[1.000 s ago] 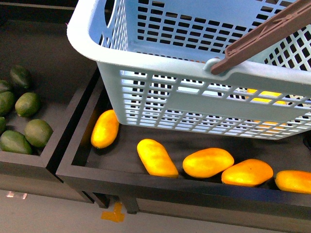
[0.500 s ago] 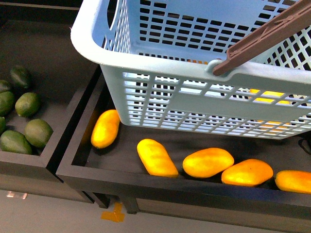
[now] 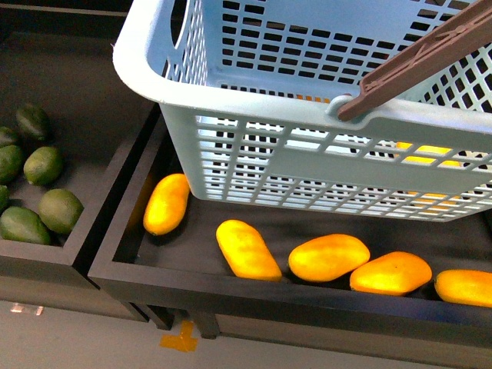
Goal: Pick lemon and mango into basket
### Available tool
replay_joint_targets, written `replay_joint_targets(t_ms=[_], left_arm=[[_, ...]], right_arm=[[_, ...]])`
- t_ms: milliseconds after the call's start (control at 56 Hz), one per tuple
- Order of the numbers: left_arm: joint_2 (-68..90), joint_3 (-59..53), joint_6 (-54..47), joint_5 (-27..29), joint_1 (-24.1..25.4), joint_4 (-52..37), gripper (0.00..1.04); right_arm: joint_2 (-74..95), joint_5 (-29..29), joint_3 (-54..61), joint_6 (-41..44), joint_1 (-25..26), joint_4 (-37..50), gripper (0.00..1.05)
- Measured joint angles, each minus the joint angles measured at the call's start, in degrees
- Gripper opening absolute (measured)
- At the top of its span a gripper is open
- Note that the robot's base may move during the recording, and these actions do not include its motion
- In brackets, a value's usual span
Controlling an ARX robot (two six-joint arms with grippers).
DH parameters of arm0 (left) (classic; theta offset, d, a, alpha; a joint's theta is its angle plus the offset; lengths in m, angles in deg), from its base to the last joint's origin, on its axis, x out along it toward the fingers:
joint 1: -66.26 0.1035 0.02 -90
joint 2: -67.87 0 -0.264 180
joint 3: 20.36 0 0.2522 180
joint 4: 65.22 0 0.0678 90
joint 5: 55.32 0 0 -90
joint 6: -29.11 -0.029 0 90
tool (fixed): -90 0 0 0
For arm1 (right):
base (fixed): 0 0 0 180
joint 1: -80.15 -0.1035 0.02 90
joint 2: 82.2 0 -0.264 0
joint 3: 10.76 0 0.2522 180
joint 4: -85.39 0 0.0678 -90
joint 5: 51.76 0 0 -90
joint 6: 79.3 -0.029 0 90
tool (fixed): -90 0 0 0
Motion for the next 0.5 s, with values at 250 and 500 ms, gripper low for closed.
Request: replay_joint_targets(t_ms=[250, 500], left_arm=[[0.0, 0.0, 0.0, 0.1, 0.0, 0.0, 0.08], [0.0, 0.0, 0.0, 0.0, 0.0, 0.0, 0.08]], right_arm=[[-25.5, 3.0, 12.3, -9.2, 1.4, 5.8, 0.70], [-39.9, -0.2, 13.5, -9.9, -13.2, 1.5, 0.70]])
